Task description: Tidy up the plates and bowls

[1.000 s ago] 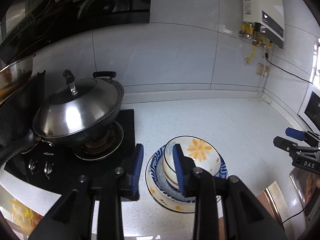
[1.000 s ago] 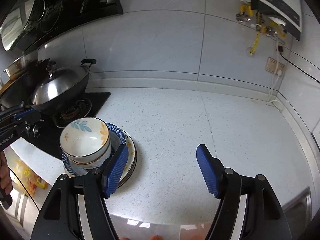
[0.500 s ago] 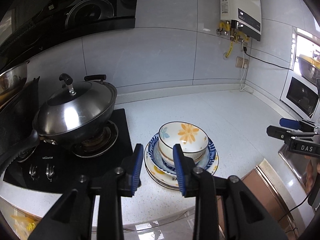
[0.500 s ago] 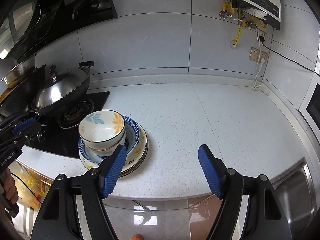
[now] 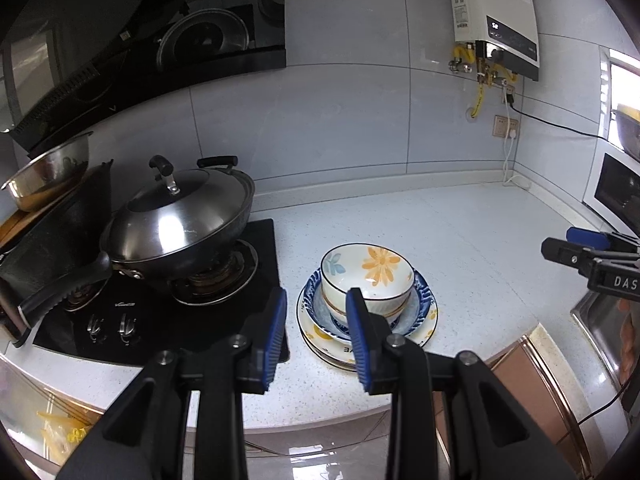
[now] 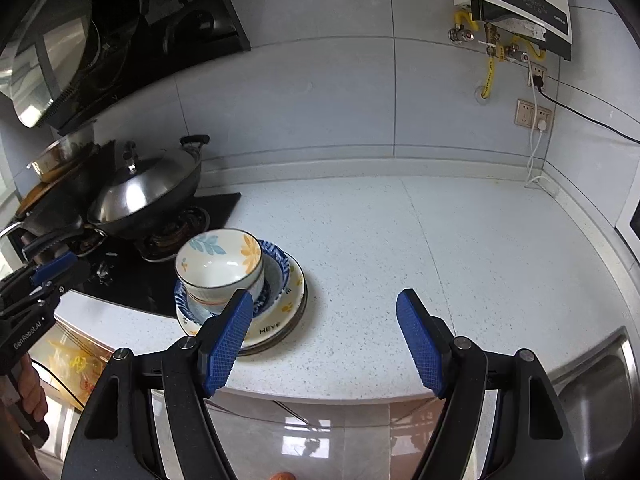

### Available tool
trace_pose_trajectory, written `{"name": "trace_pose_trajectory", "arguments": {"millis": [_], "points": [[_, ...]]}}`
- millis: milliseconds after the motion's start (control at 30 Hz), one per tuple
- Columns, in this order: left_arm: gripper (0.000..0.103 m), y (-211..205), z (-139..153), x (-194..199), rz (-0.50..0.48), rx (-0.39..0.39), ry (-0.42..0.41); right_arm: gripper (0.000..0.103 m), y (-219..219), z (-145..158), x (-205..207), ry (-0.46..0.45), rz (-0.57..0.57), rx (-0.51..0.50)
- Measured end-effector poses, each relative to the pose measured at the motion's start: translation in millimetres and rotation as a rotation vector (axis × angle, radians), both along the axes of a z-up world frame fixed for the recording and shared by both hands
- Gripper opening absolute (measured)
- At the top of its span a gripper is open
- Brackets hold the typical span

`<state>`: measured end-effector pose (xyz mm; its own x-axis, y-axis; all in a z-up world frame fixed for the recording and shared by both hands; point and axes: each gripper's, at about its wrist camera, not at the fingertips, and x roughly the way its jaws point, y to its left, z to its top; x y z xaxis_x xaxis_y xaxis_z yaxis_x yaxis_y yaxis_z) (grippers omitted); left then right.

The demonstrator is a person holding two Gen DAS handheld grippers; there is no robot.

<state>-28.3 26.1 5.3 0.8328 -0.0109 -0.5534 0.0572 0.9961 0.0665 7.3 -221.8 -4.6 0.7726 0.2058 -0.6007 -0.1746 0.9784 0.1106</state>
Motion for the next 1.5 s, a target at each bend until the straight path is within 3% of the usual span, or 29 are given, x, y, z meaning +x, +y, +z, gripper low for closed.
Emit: {"name": "trace_pose_trajectory", "arguments": {"millis": [333,633,767,967,1100,1267,1500], "points": [[0.029,-27.3,6.9,-19.5,0.041,0.03,0.024,0.074,-21.2,6.7,-9.5,-0.058,0.039,0.055],[0.03,-19.9,8.0,-19.6,-0.025,0.0,0.017,0.075,-32.5,15.9,-32.5,-0.073,-0.096,0.07],[0.029,-3.8,0.0,-25.3,-0.058,-0.003,0.032,0.079,-21.3,8.3,-36.4,-0.02,-0.144,0.032],[0.029,18.2,-23.6,-28.3,-0.096,-0.031,0.086,0.079,7.6,-23.2,-40.3,0.18,-0.096,-0.104],[0.029,30.4,-42.3,-30.2,-0.113,-0.051,0.125,0.079,16.5,-30.5,-51.1,0.226,-0.109,-0.146],[0.029,47.8,-56.7,-34.2,-0.088,-0.087,0.161,0.079,24.9,-21.6,-58.8,0.199,-0.138,-0.157],[0.029,63.8,-49.5,-48.3,-0.01,-0.091,0.144,0.079,39.8,-7.4,-57.5,0.12,-0.087,-0.17]]}}
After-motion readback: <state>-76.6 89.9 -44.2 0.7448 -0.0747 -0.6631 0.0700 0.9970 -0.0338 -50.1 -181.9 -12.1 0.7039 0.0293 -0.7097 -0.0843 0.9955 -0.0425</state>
